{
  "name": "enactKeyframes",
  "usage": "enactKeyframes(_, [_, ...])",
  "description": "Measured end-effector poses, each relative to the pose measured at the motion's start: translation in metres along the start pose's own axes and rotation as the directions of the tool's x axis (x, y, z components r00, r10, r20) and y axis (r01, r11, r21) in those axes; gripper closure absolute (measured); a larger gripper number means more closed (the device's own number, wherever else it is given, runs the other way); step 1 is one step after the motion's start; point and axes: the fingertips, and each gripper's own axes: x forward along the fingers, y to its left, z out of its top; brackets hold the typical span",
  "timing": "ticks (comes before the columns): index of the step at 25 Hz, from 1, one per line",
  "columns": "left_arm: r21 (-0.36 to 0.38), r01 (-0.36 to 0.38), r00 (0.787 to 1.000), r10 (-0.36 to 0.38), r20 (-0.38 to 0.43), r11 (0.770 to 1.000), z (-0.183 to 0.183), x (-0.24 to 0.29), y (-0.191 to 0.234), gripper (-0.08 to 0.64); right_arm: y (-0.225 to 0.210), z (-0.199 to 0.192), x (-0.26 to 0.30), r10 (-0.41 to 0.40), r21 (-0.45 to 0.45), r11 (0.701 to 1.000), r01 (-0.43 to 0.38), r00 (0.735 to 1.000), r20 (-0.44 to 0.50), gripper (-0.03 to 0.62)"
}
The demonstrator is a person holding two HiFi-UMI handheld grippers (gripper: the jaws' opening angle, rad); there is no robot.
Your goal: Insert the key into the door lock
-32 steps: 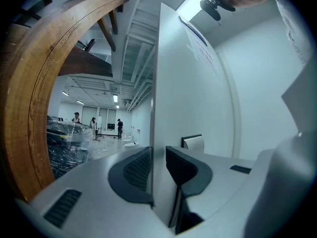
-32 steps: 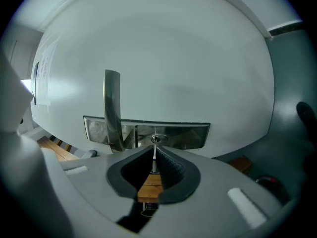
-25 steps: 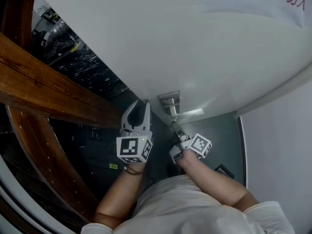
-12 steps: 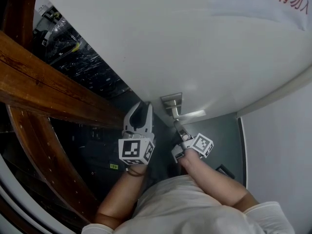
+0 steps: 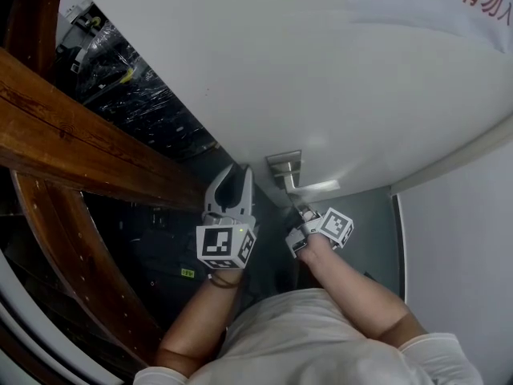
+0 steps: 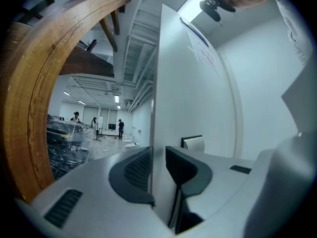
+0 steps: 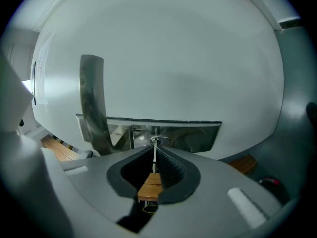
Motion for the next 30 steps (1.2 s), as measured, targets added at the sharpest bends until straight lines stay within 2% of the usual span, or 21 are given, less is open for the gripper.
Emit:
enactKeyframes(7, [-0.001,-0.002,1.0,0.002,0.0,1.0,0.0,0.002,0.002,0.475,0.001,0.0,0.006,0.025,0.003,1.0,-0.025,1.0,0.019,0.569])
enactKeyframes(10, [0.002,0.002,1.0,-0.002,-0.009,1.0,-0.001,0.0,0.002,0.474,0.003,-0.009,0.004,0.028,-0.01,1.0,-0.028,0.999,-0.03,0.569])
enactKeyframes(14, [0.012,-0.005,1.0,0.005,-0.02,1.0,-0.003,-0.01,0.002,0.474,0.004,-0.029,-0.014,-0.009,-0.109,0.994,-0.004,0.993,-0.121,0.569])
enactKeyframes(17, [0.008,-0.005,0.999,0.006,-0.032,1.0,-0.005,-0.023,0.002,0.474,0.011,-0.041,-0.031,-0.057,-0.213,0.977,0.017,0.981,-0.183,0.572])
enactKeyframes(20, [-0.01,-0.001,0.999,0.0,-0.04,1.0,-0.002,-0.04,-0.001,0.479,0.039,-0.048,-0.04,-0.036,-0.332,0.942,-0.048,0.97,-0.242,0.594])
enactKeyframes(22, [-0.01,0.001,1.0,-0.001,-0.027,1.0,0.005,-0.053,-0.005,0.517,0.067,-0.051,-0.044,-0.016,-0.429,0.897,-0.106,0.963,-0.271,0.594])
enactKeyframes(25, [-0.002,0.014,1.0,-0.014,-0.008,1.0,0.019,-0.073,-0.012,0.552,0.115,-0.051,-0.05,-0.003,-0.602,0.783,-0.157,0.967,-0.256,0.594])
enactKeyframes(27, [0.006,0.036,0.999,-0.036,-0.005,0.999,0.029,-0.088,-0.021,0.554,0.151,-0.051,-0.059,0.008,-0.71,0.685,-0.163,0.976,-0.217,0.594])
enactKeyframes(28, [0.012,0.046,0.999,-0.046,-0.003,0.999,0.035,-0.096,-0.027,0.554,0.171,-0.053,-0.064,0.017,-0.762,0.626,-0.166,0.98,-0.199,0.594])
enactKeyframes(30, [0.019,0.052,0.999,-0.052,0.005,0.998,0.047,-0.113,-0.035,0.554,0.209,-0.065,-0.074,0.03,-0.859,0.482,-0.17,0.984,-0.178,0.594])
